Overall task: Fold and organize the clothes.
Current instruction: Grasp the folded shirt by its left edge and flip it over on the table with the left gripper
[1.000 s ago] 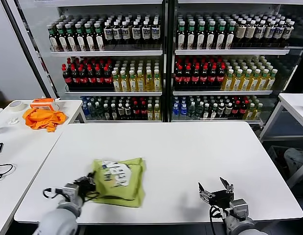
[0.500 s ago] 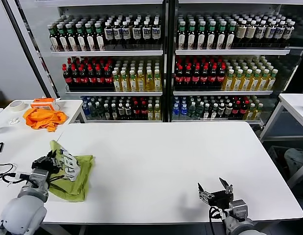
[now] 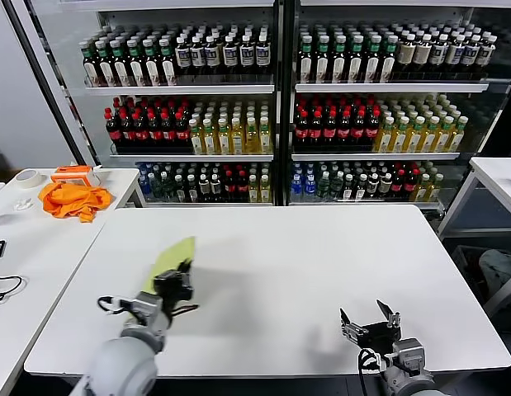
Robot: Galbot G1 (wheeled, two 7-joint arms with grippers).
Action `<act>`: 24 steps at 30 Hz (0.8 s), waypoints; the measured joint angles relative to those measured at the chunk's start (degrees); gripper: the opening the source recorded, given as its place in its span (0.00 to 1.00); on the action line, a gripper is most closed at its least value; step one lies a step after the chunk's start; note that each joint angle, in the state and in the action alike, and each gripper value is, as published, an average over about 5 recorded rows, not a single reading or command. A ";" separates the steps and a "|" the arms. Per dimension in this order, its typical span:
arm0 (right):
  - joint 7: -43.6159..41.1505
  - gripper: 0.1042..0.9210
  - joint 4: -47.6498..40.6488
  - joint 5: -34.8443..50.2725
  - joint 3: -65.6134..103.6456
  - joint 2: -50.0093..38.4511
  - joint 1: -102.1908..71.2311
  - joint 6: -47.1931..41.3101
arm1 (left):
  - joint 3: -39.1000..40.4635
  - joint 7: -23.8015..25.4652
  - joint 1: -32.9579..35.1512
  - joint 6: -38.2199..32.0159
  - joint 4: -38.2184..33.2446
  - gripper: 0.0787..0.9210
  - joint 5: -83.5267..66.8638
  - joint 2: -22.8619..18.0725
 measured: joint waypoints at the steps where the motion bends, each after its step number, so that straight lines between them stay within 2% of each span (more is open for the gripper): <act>1: 0.00 0.88 0.02 0.00 0.09 0.00 0.00 0.00 | 1.06 -0.08 -0.73 0.02 0.37 0.02 -0.42 -0.86; 8: -0.04 0.88 0.40 -0.01 0.70 -0.13 -0.19 -0.02 | 6.11 -0.38 -4.03 0.06 2.12 0.02 -2.70 -5.67; 13: -0.09 0.88 0.39 -0.01 0.69 -0.43 0.10 -0.03 | 6.48 -0.14 -6.18 0.12 2.45 0.02 -2.84 -6.30; 18: -0.20 0.88 0.04 -0.01 0.19 -0.68 0.71 0.00 | 3.92 0.90 -7.44 0.14 2.21 0.02 -0.87 -3.10; 24: -0.39 0.88 -0.45 0.00 -0.50 -0.79 1.45 0.19 | -4.39 3.92 -5.80 0.14 2.53 0.02 2.25 4.78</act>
